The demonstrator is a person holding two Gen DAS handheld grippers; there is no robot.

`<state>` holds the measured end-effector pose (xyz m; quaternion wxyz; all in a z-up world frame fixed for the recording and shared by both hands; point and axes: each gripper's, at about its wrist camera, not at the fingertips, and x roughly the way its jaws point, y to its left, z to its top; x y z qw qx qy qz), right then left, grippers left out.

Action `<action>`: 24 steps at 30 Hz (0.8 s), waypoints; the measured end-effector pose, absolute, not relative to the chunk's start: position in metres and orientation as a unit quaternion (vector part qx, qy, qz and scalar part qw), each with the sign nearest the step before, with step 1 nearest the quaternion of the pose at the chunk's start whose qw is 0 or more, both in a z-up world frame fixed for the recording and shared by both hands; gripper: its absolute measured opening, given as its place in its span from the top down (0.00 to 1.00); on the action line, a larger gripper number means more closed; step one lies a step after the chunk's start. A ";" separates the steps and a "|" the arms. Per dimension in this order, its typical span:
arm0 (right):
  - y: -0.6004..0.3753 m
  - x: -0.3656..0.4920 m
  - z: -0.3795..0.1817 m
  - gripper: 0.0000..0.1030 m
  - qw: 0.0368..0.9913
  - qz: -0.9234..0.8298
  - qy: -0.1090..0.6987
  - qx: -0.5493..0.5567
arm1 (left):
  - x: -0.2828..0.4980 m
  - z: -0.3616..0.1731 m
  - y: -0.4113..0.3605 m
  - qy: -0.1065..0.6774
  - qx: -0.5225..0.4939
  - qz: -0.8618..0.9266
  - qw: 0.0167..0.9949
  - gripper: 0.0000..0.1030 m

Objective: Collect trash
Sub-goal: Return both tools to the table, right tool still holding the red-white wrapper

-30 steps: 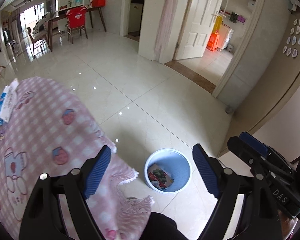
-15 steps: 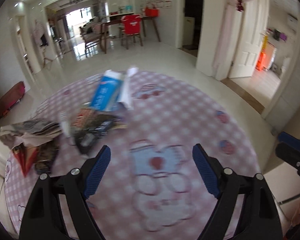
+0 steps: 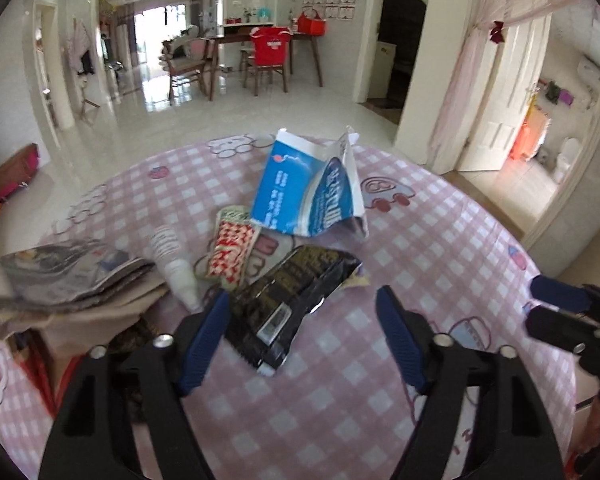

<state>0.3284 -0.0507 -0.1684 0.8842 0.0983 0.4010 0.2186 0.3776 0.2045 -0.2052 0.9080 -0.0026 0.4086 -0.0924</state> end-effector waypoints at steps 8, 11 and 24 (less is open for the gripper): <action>-0.029 0.347 -0.170 0.44 0.881 0.225 0.405 0.093 | 0.389 -0.211 0.208 0.415 0.002 -0.085 0.906 0.69; -0.024 0.353 -0.170 0.44 0.880 0.227 0.406 0.094 | 0.387 -0.212 0.205 0.413 0.018 -0.080 0.907 0.75; -0.002 0.366 -0.176 0.44 0.875 0.231 0.417 0.085 | 0.387 -0.214 0.207 0.419 0.021 -0.072 0.905 0.79</action>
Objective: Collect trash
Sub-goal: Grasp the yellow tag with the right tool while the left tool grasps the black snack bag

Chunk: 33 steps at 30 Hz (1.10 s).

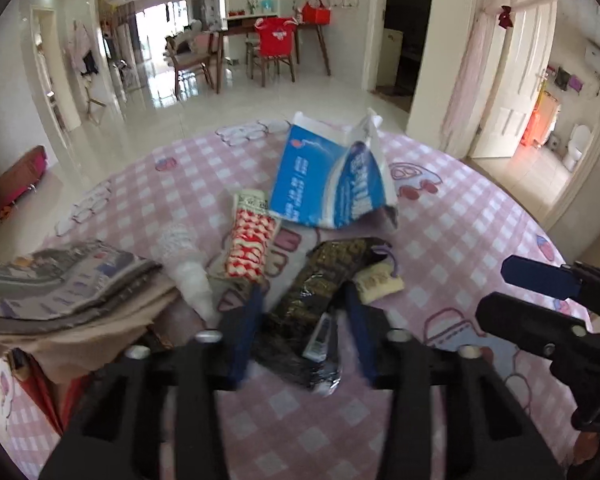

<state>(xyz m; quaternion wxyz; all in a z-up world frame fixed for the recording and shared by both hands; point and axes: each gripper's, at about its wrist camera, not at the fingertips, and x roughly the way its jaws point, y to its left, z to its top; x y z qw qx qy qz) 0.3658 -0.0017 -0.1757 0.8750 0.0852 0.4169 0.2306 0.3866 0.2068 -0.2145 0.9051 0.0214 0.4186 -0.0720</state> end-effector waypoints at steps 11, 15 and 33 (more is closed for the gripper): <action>0.030 0.379 -0.176 0.44 0.873 0.242 0.423 0.032 | 0.355 -0.182 0.232 0.379 -0.051 -0.059 0.922 0.82; 0.062 0.383 -0.178 0.44 0.873 0.243 0.418 -0.057 | 0.342 -0.175 0.243 0.373 -0.053 -0.028 0.926 0.82; 0.083 0.394 -0.186 0.79 0.846 0.302 0.421 -0.125 | 0.336 -0.177 0.231 0.390 -0.050 -0.016 0.919 0.82</action>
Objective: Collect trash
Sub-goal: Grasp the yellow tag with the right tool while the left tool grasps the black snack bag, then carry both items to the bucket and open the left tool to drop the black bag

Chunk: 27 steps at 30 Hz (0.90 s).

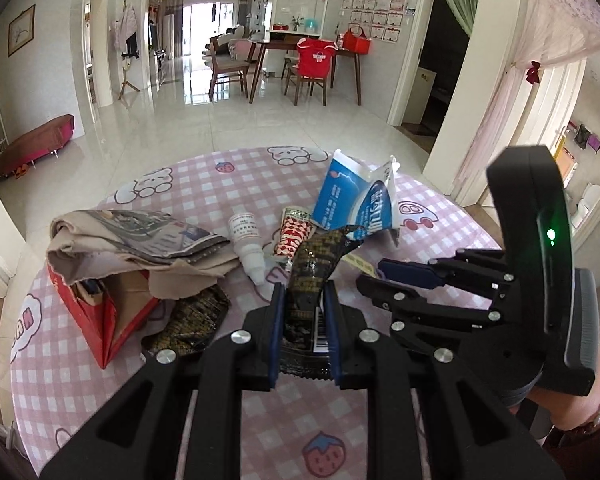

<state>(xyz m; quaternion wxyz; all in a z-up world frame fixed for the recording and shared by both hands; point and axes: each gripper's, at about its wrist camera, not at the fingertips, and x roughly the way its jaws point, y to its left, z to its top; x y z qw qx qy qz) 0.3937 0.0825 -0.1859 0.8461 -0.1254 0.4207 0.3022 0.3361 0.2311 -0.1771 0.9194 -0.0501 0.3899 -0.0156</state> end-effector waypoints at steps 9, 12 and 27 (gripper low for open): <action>0.012 0.358 -0.159 0.79 0.867 0.298 0.398 -0.025 | 0.316 -0.154 0.195 0.373 -0.029 -0.029 0.927 0.82; -0.019 0.343 -0.149 0.79 0.875 0.291 0.386 0.005 | 0.310 -0.146 0.173 0.366 -0.020 -0.044 0.930 0.82; -0.262 0.230 -0.150 0.79 0.923 0.119 0.335 0.144 | 0.288 -0.155 -0.044 0.382 0.071 -0.192 0.901 0.82</action>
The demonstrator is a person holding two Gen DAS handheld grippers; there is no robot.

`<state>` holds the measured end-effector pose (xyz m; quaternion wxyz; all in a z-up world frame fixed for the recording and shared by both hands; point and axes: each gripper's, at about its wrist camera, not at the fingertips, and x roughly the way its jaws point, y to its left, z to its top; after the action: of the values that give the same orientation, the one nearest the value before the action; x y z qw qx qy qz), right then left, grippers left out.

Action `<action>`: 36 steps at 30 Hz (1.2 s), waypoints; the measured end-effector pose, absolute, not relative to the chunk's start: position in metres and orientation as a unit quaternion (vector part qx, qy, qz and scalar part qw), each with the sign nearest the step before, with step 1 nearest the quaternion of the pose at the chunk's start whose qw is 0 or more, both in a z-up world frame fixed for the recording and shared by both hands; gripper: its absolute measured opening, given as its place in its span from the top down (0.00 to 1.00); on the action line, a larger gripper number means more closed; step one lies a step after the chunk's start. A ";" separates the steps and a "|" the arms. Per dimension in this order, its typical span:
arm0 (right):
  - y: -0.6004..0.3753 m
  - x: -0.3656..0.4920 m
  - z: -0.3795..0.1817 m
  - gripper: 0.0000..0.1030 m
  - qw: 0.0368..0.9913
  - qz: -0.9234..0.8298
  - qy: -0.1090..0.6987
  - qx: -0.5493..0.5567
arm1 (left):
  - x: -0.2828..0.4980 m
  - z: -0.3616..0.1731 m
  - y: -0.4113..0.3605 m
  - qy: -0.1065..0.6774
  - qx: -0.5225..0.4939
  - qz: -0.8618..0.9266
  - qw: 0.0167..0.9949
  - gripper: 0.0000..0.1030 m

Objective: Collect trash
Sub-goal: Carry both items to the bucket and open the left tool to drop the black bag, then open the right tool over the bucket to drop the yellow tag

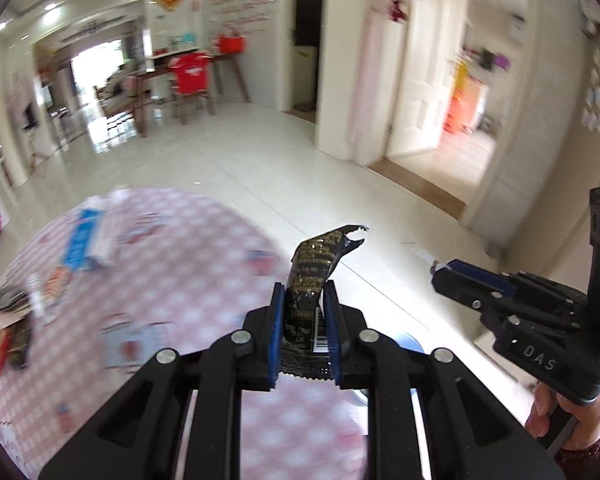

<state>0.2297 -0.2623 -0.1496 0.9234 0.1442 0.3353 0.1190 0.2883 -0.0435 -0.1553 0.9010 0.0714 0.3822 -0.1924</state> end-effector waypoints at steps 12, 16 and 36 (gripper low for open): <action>-0.392 0.180 -0.193 0.79 0.911 -0.002 0.341 0.231 | 0.285 -0.212 -0.196 0.426 0.151 -0.281 0.847 0.82; -0.412 0.170 -0.205 0.79 0.904 -0.024 0.341 0.256 | 0.285 -0.222 -0.224 0.433 0.163 -0.293 0.837 0.78; -0.405 0.172 -0.214 0.78 0.898 -0.019 0.350 0.265 | 0.273 -0.217 -0.227 0.418 0.184 -0.262 0.850 0.26</action>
<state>0.1722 -0.4051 -0.2138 0.8984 0.2653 0.3495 -0.0185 0.2730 -0.2270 -0.2169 0.8501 0.1836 0.4183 -0.2621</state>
